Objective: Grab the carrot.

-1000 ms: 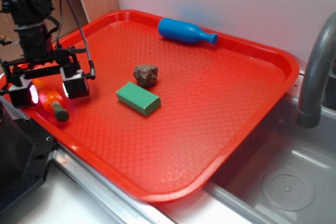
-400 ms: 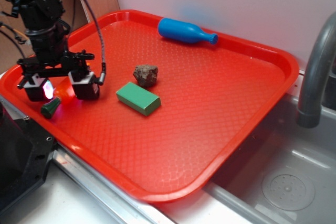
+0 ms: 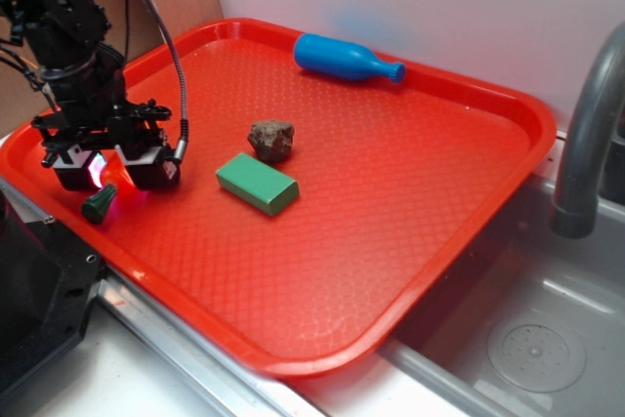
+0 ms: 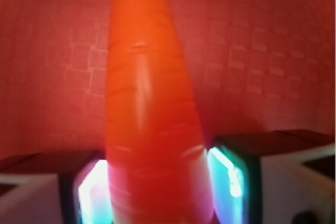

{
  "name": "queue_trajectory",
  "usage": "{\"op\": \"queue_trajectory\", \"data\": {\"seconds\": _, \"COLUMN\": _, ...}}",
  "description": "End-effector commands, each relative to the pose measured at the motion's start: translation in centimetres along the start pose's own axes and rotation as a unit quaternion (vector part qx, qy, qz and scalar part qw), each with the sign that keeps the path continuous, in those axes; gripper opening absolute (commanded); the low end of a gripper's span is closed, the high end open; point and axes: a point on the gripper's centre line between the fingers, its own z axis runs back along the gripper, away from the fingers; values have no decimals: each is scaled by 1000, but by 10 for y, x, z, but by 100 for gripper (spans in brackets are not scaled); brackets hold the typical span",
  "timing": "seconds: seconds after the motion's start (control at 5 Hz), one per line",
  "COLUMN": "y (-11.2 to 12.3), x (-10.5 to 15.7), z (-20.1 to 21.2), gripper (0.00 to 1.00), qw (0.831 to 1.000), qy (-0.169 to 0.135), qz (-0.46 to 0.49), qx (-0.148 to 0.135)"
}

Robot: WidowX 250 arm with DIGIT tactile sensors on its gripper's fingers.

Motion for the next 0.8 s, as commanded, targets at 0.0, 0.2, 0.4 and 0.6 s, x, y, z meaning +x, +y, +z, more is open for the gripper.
{"op": "queue_trajectory", "data": {"seconds": 0.0, "y": -10, "x": -6, "z": 50, "gripper": 0, "qw": 989, "qy": -16, "qz": -146, "qx": 5}}
{"op": "queue_trajectory", "data": {"seconds": 0.2, "y": -25, "x": 0, "z": 99, "gripper": 0, "qw": 975, "qy": -18, "qz": -221, "qx": -8}}
{"op": "queue_trajectory", "data": {"seconds": 0.4, "y": -38, "x": -2, "z": 148, "gripper": 0, "qw": 963, "qy": -4, "qz": -269, "qx": 5}}
{"op": "queue_trajectory", "data": {"seconds": 0.6, "y": -50, "x": -1, "z": 198, "gripper": 0, "qw": 956, "qy": 1, "qz": -292, "qx": -23}}
